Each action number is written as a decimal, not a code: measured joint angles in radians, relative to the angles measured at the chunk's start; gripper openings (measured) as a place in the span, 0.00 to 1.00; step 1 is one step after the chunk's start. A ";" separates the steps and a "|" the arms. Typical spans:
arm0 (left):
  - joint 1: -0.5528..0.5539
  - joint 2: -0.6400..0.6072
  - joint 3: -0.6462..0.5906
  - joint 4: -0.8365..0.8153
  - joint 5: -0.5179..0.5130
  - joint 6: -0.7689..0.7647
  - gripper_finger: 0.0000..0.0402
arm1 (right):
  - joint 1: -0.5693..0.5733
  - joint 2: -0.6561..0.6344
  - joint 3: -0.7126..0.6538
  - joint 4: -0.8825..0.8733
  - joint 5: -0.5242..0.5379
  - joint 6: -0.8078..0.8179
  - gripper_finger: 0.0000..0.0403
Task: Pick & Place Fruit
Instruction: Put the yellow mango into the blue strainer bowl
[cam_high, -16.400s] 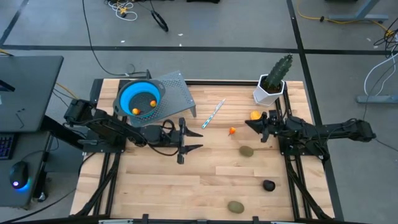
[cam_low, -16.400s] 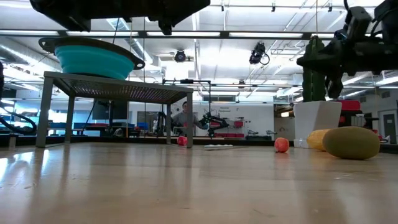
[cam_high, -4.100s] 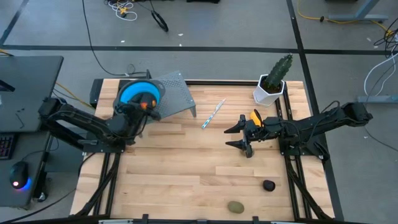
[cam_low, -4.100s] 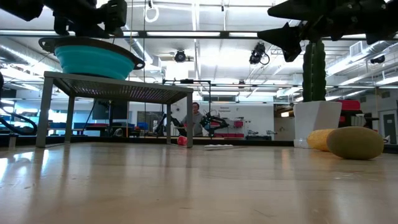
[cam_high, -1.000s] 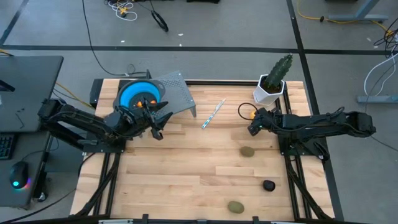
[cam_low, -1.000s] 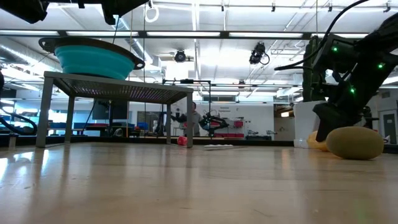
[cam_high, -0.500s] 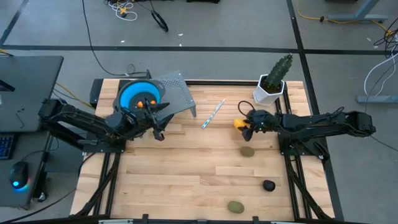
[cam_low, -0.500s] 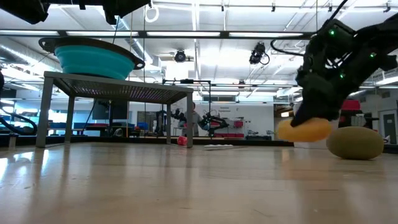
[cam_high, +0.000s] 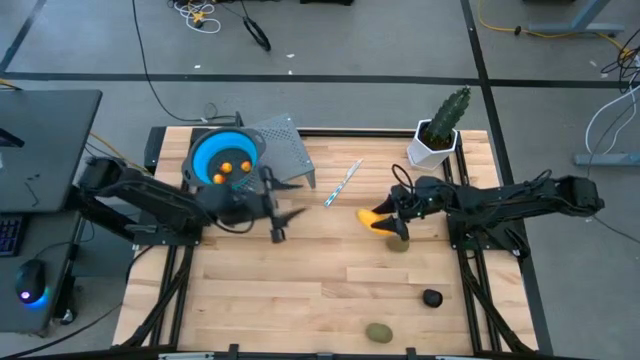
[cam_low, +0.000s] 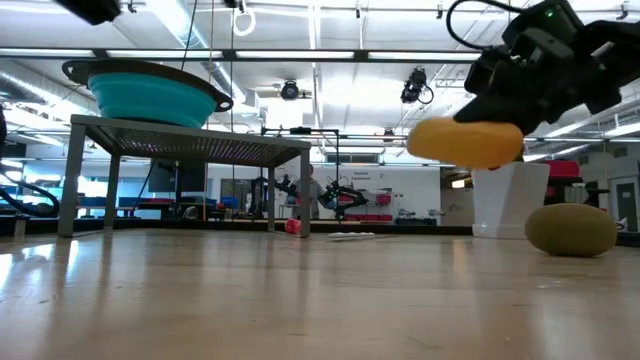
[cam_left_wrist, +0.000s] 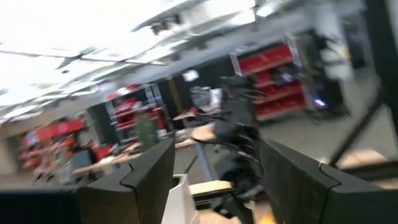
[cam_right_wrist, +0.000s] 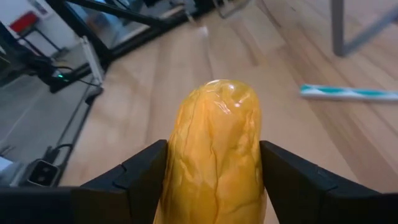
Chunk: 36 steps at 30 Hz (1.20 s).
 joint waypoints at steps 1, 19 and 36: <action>0.000 0.038 0.023 -0.003 0.032 0.033 0.61 | 0.006 0.000 0.000 0.014 0.000 0.000 0.62; -0.036 0.468 0.350 -0.112 0.173 0.272 0.70 | 0.041 -0.001 0.000 0.174 -0.163 0.079 0.62; -0.004 0.480 0.404 -0.270 0.181 0.104 0.72 | 0.041 -0.001 0.001 0.269 -0.163 0.107 0.62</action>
